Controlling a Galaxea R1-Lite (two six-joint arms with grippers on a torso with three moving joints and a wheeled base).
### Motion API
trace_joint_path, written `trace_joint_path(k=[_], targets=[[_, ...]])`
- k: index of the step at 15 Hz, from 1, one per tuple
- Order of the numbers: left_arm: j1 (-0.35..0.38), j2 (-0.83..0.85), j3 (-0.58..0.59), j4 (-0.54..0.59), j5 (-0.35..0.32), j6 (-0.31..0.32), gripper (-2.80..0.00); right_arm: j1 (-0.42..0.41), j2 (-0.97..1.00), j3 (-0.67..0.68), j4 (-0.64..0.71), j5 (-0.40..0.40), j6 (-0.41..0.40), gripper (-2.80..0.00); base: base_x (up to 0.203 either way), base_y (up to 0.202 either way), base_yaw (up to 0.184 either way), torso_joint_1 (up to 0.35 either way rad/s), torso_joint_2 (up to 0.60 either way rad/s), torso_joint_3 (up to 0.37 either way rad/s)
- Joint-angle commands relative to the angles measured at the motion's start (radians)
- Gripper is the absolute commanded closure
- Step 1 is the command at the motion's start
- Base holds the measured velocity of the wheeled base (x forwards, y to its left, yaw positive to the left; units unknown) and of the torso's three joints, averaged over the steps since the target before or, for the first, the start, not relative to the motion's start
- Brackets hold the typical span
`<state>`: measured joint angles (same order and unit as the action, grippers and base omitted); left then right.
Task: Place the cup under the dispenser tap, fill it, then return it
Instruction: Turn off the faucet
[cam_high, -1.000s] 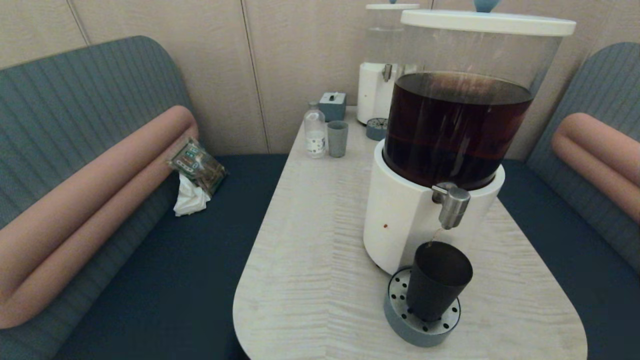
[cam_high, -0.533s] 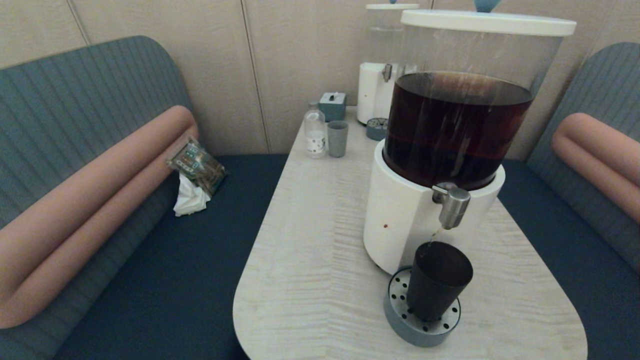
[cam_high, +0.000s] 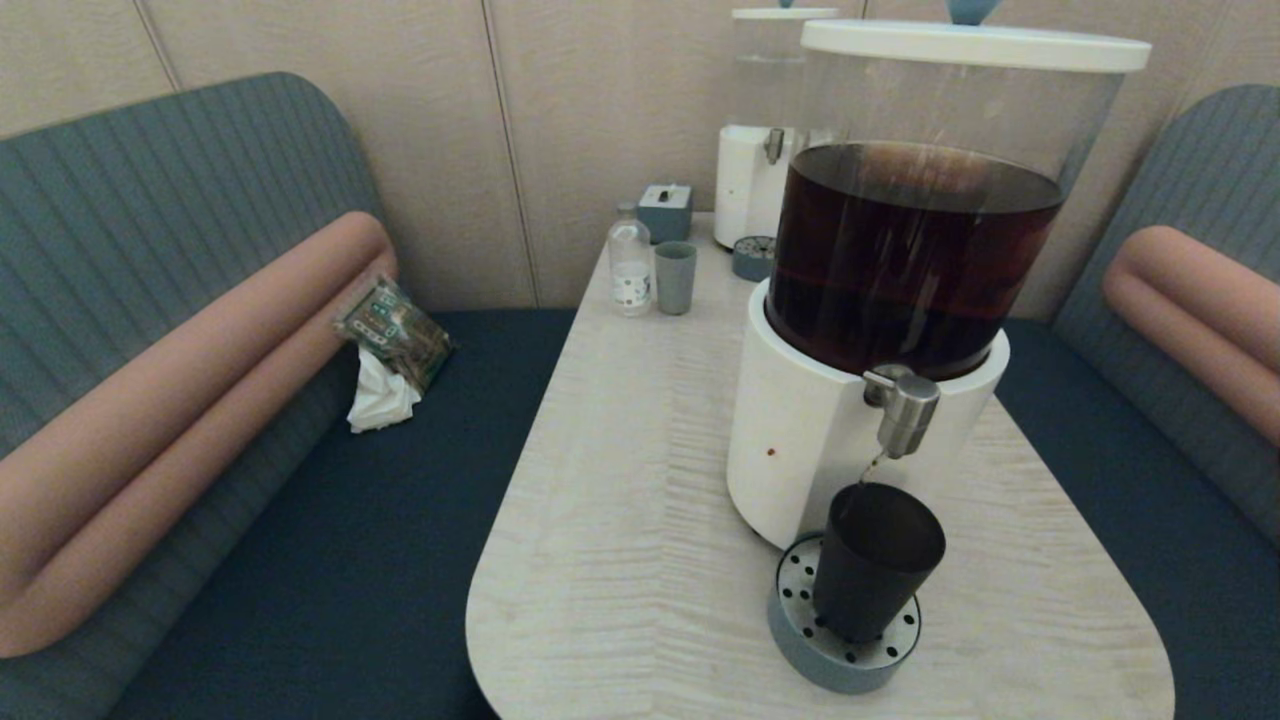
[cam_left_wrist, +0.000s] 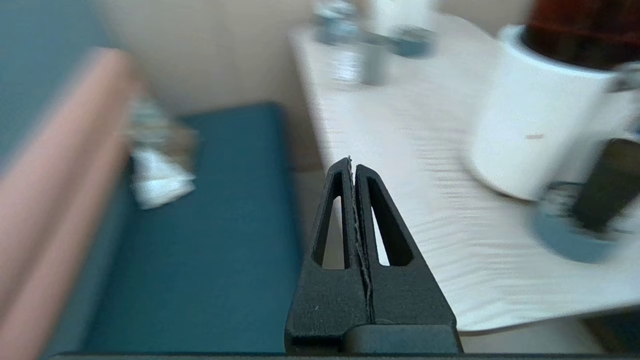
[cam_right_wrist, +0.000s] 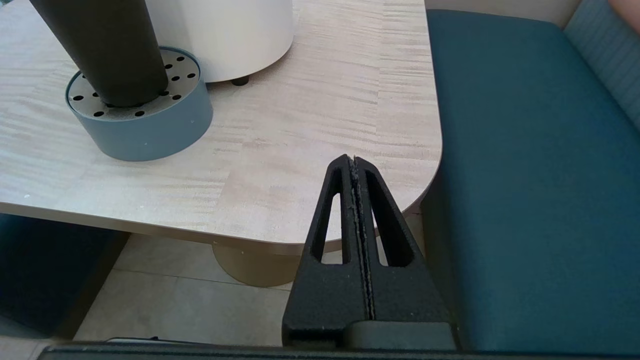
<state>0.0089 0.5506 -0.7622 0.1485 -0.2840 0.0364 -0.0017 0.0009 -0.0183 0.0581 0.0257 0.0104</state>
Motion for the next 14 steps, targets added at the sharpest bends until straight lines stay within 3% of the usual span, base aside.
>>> trace_joint_path(k=[1, 3, 5, 7, 9, 11, 14], targets=[[-0.001, 0.328, -0.128, 0.005, -0.168, 0.000, 0.00, 0.000, 0.001, 0.001, 0.000, 0.000, 0.000, 0.00, 0.000, 0.000, 0.000, 0.000, 0.00, 0.000], [-0.004, 0.476, -0.188, 0.009, -0.390, 0.004, 0.00, 0.000, 0.001, 0.000, 0.000, 0.000, 0.000, 0.00, 0.000, 0.000, 0.000, 0.000, 0.00, 0.000], [-0.012, 0.630, -0.258, 0.010, -0.469, 0.033, 0.00, 0.000, 0.001, 0.000, 0.000, 0.000, 0.000, 0.00, 0.000, 0.000, 0.000, 0.000, 0.00, 0.000], [-0.032, 0.775, -0.351, 0.007, -0.496, 0.084, 0.00, 0.000, 0.001, 0.000, 0.000, 0.000, 0.000, 0.00, 0.000, 0.000, 0.000, 0.000, 0.00, 0.000], [-0.113, 0.865, -0.434, 0.006, -0.507, 0.115, 0.00, 0.000, 0.001, 0.000, 0.000, 0.000, 0.000, 0.00, 0.000, 0.000, 0.000, 0.000, 0.00, 0.000], [-0.214, 0.916, -0.470, 0.000, -0.449, 0.140, 0.00, 0.000, 0.001, 0.000, 0.000, 0.000, 0.000, 0.00, 0.000, 0.000, 0.000, 0.000, 0.00, 0.000], [-0.339, 0.991, -0.490, -0.009, -0.389, 0.227, 0.00, 0.000, 0.001, 0.000, 0.000, 0.000, 0.000, 0.00, 0.000, 0.000, 0.000, 0.000, 0.00, 0.000]])
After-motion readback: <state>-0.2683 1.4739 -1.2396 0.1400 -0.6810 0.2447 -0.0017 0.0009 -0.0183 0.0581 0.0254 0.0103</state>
